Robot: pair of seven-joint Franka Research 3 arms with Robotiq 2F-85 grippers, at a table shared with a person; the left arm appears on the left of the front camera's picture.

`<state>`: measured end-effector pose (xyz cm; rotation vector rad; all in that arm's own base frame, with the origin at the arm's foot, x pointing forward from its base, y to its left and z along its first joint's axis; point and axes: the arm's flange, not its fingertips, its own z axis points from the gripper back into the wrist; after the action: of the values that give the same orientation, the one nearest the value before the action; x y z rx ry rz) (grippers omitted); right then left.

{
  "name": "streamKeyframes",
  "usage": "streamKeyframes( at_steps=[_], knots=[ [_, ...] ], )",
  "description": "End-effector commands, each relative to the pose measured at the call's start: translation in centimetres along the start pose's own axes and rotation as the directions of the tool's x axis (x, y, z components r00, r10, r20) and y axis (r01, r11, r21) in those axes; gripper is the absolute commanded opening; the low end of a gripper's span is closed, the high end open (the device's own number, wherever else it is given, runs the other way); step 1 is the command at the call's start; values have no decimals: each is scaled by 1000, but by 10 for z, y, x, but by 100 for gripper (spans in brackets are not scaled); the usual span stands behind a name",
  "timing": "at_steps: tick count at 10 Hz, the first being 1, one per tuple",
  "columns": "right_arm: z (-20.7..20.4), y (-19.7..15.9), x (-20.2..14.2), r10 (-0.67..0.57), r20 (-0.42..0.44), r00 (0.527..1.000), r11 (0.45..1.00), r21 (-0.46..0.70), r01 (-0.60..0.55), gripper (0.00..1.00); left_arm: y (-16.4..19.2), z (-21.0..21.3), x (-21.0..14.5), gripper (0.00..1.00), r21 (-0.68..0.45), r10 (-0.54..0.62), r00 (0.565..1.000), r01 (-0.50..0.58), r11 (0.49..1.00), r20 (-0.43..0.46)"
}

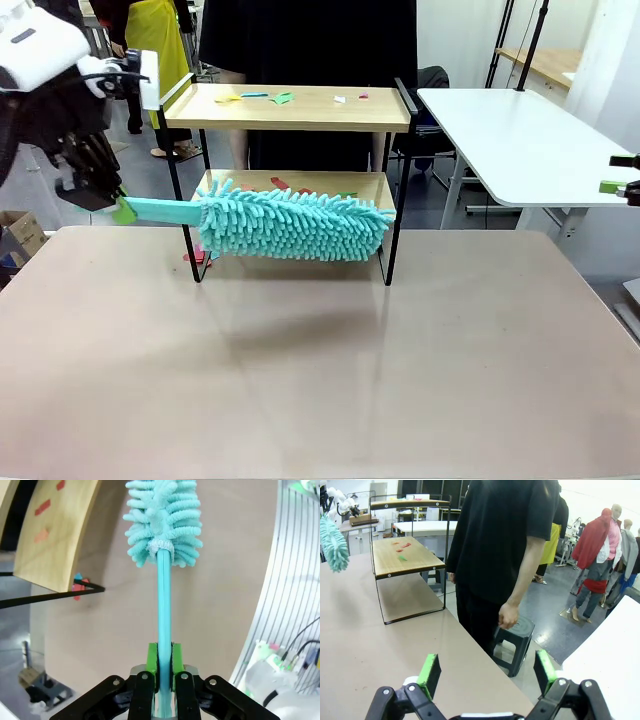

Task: Clean the shelf.
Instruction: Clean the specific section of the Shelf indicated by the human with the Duster.

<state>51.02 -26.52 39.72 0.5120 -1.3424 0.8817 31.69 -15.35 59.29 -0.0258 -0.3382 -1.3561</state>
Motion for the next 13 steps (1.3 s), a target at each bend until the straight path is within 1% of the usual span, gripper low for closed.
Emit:
streamKeyframes(
  at_steps=[1, 3, 4, 6, 8, 10, 11, 12, 13],
  knots=[
    [-2, 2, 8, -5, -21, 1000, 1000, -8, 5, 100, 0, 1, 11, 13, 45, 129, 992, -129, 991, -3],
    [-2, 2, 8, -5, -21, 1000, 1000, -8, 5, 100, 1, -3, 19, 13, 41, 211, 977, -211, 977, 5],
    [-2, 2, 8, -5, -21, 1000, 1000, -8, 5, 100, 3, -7, 25, 13, 53, 275, 961, -276, 960, 17],
    [-2, 2, 8, -5, -21, 1000, 1000, -8, 5, 100, 7, -11, 48, 13, 72, 356, 929, -364, 928, 104],
    [-2, 2, 8, -5, -21, 1000, 1000, -8, 5, 100, 15, -17, 64, 13, 50, 420, 896, -430, 901, 144],
    [-2, 2, 8, -5, -21, 1000, 1000, -8, 5, 100, 22, -30, 92, 13, 65, 495, 858, -506, 860, 139],
    [-2, 2, 8, -5, -21, 1000, 1000, -8, 5, 100, 21, -39, 108, 13, 132, 535, 833, -552, 824, 143],
    [-2, 2, 8, -5, -21, 1000, 1000, -8, 5, 100, 22, -45, 121, 13, 130, 578, 798, -599, 790, 170],
    [-2, 2, 8, -5, -21, 1000, 1000, -8, 5, 100, 24, -50, 138, 13, 114, 587, 784, -614, 781, 201]
  ],
)
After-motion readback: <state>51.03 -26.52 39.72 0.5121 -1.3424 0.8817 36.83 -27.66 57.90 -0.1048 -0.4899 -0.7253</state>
